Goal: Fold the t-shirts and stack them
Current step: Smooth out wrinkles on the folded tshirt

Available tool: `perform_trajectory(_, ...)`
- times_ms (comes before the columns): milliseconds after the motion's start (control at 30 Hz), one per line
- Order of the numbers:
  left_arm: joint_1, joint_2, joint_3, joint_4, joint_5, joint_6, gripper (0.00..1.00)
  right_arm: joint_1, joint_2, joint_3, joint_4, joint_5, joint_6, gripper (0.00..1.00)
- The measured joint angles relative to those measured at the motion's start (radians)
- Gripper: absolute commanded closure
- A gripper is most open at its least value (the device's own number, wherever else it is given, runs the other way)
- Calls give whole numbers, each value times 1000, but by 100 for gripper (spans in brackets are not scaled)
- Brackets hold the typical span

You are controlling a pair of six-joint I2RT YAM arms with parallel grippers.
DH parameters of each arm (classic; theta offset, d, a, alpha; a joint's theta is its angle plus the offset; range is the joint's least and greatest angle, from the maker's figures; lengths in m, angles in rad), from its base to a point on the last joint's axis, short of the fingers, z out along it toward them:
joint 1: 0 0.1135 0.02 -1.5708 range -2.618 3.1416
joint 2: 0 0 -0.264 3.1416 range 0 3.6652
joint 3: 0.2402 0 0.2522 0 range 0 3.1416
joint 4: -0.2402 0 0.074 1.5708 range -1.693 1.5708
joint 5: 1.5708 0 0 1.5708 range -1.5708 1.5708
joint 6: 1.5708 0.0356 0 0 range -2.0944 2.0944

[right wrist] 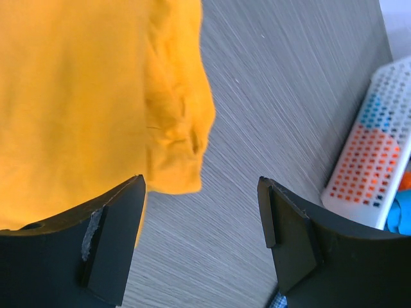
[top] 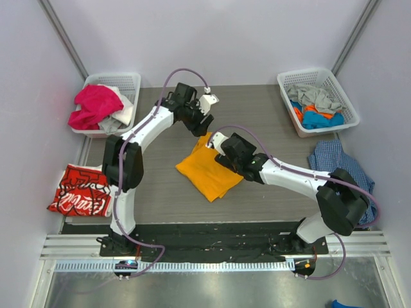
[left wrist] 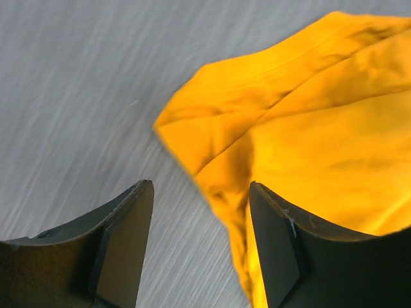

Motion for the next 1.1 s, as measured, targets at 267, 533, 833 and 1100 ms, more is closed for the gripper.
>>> perform_trajectory(267,6,181,186,-185,226,59,36,-36,0,-29,5,71,20,22)
perform_trajectory(533,6,221,202,-253,292,68,36,-47,0,-42,5,79,31,21)
perform_trajectory(833,6,260,249,-257,313,67,40,-47,0,-46,5,79,43,22)
perform_trajectory(1100,-4,318,314,-264,314,61,55,-47,0,-51,5,78,43,22)
